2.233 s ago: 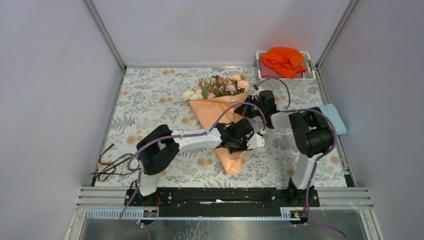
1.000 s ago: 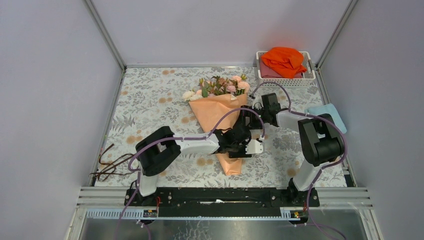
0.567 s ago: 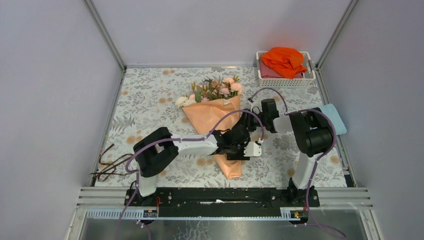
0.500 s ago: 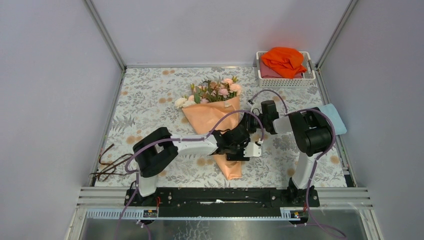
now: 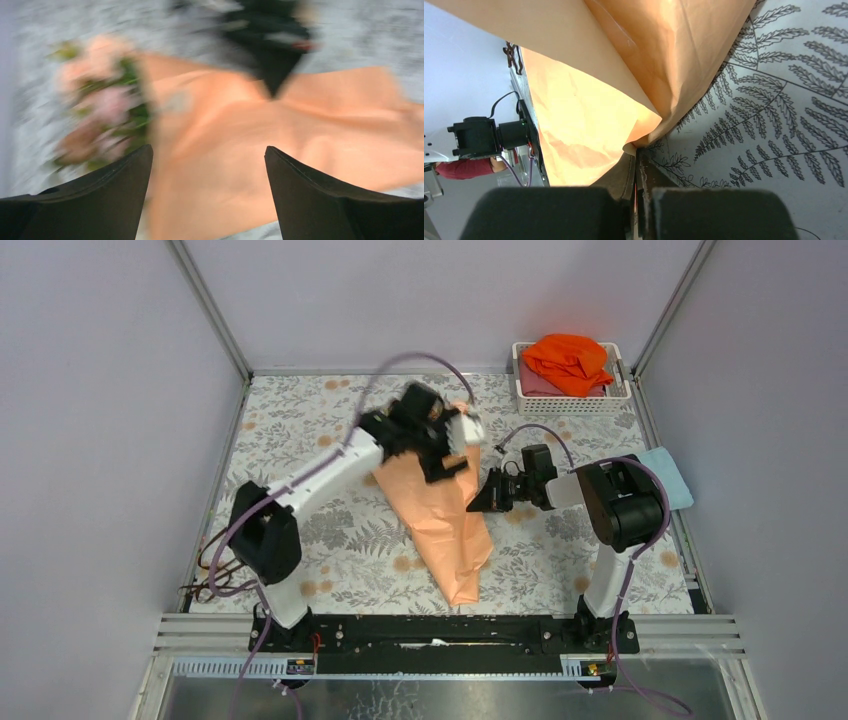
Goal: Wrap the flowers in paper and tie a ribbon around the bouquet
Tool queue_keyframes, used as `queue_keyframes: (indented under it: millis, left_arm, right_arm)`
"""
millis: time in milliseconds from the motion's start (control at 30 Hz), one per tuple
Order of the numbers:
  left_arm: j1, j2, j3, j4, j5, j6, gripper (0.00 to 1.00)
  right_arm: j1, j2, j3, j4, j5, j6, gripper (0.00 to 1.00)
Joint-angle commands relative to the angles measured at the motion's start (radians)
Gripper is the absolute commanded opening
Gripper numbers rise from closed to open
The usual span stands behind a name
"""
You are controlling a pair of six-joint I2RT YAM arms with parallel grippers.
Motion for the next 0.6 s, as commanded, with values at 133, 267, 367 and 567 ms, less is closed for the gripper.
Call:
queue_keyframes:
  millis: [133,267,367,567]
  left_arm:
    - [0.273,0.184,0.169,-0.063,0.044,0.268,0.88]
    - [0.277,0.253,0.192,-0.083,0.072,0.355,0.90]
    - [0.277,0.300,0.225,-0.070,0.080,0.334,0.89]
    - [0.312,0.424,0.381,-0.086,0.139,0.232,0.60]
  right_arm:
    - [0.023,-0.030,0.037,-0.112,-0.024,-0.067,0.00]
    - [0.031,-0.039,0.049,-0.141,-0.025,-0.087,0.00]
    - [0.035,-0.042,0.059,-0.178,-0.030,-0.109,0.00]
    - [0.038,-0.059,0.057,-0.237,-0.040,-0.157,0.00]
